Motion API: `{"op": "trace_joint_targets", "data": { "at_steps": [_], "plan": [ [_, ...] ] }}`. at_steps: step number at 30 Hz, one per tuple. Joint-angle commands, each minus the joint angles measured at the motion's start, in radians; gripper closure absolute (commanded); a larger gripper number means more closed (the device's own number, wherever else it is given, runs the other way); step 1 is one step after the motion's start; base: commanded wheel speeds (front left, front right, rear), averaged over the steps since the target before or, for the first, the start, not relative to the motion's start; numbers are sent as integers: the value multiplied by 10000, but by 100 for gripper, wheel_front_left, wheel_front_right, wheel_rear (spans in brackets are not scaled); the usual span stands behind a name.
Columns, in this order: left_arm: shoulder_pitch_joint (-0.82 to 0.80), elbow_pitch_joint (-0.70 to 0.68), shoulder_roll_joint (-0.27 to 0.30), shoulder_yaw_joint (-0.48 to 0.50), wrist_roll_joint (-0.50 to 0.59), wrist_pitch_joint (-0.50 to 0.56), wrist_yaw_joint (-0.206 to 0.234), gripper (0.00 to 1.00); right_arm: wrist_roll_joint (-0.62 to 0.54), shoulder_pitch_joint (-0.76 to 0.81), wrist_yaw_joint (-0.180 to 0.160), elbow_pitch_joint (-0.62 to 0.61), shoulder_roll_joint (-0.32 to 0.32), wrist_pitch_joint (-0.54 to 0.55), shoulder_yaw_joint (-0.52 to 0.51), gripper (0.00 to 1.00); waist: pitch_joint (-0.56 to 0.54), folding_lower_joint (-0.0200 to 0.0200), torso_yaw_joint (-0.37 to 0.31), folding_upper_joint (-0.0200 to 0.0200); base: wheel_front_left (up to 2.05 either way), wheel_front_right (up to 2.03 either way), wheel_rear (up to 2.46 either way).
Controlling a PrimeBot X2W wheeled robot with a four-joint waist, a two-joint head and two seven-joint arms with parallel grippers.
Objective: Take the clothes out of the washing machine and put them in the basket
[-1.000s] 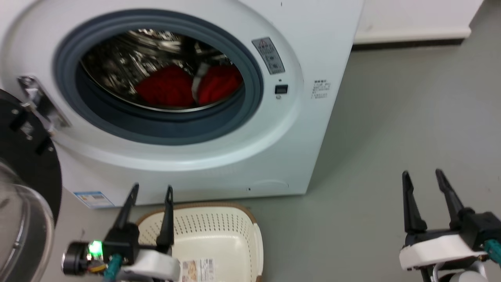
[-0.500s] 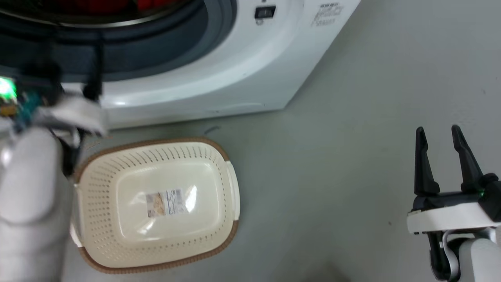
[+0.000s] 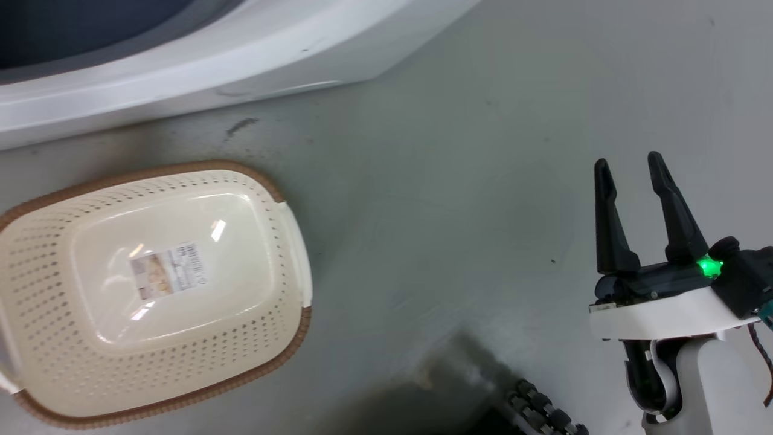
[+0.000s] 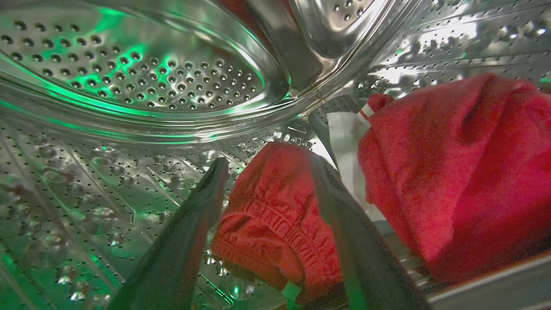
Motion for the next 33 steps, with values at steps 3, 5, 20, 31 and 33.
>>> {"op": "trace_joint_targets", "data": {
  "at_steps": [3,5,20,31,33],
  "plan": [
    [-1365,706,607,-809,-264,968,-8,0,217,-100,-7,-247,11,-21,286,0,700,-4,-793,0,0,0,0],
    [-1905,1015,851,-1207,-419,1426,-8,0,422,-65,-7,-351,10,-21,422,0,822,-4,-1004,0,0,0,0],
    [-3133,1682,2130,-3447,-2246,4503,-10,0,1020,221,-7,-1135,10,-21,1046,0,1426,-4,-1639,0,0,0,0],
    [-3198,1847,2219,-3955,-2932,4978,-11,54,954,351,-7,-1554,10,-21,917,0,1604,-4,-1592,0,0,0,0],
    [-3231,1785,2240,-4053,-3001,4914,-11,100,930,307,-7,-1551,10,-21,963,0,1615,-4,-1586,0,0,0,0]
  ]
}}
